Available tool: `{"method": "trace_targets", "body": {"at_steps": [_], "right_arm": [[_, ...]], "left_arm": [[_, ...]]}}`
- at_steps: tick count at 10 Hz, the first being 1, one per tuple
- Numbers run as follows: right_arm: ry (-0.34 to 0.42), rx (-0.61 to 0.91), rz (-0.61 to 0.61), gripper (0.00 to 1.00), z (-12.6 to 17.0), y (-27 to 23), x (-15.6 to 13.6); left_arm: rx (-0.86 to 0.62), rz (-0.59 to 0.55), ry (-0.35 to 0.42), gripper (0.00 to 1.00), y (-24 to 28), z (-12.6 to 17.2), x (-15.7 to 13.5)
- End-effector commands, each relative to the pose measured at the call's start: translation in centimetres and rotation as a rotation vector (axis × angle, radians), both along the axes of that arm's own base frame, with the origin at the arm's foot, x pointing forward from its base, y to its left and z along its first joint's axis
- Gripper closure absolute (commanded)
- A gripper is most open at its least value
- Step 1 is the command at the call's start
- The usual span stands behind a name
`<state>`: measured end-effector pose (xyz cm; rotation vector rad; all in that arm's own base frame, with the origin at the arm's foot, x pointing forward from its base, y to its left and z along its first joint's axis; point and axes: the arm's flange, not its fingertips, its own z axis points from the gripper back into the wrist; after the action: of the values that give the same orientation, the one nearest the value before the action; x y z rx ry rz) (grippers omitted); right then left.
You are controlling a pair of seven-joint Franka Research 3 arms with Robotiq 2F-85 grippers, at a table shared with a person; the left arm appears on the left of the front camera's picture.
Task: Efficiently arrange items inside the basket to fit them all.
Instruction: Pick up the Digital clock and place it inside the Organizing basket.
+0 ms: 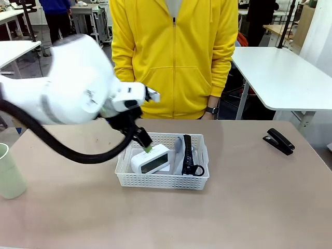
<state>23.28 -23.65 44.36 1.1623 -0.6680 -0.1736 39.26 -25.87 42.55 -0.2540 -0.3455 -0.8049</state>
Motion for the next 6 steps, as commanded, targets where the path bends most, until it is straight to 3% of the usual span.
{"method": "trace_targets", "body": {"at_steps": [1, 5, 6], "right_arm": [[-0.036, 0.004, -0.002, 0.0, 0.1, -0.1, 0.2], [-0.036, 0.004, -0.002, 0.0, 0.1, -0.1, 0.2], [-0.036, 0.004, -0.002, 0.0, 0.1, -0.1, 0.2]], "left_arm": [[-0.117, -0.034, 0.067, 0.0, 6.0, 1.8, -2.1], [-0.532, 0.098, 0.197, 0.0, 22.0, 4.9, -3.6], [-0.616, 0.164, 0.193, 0.0, 26.0, 5.2, -4.7]]}}
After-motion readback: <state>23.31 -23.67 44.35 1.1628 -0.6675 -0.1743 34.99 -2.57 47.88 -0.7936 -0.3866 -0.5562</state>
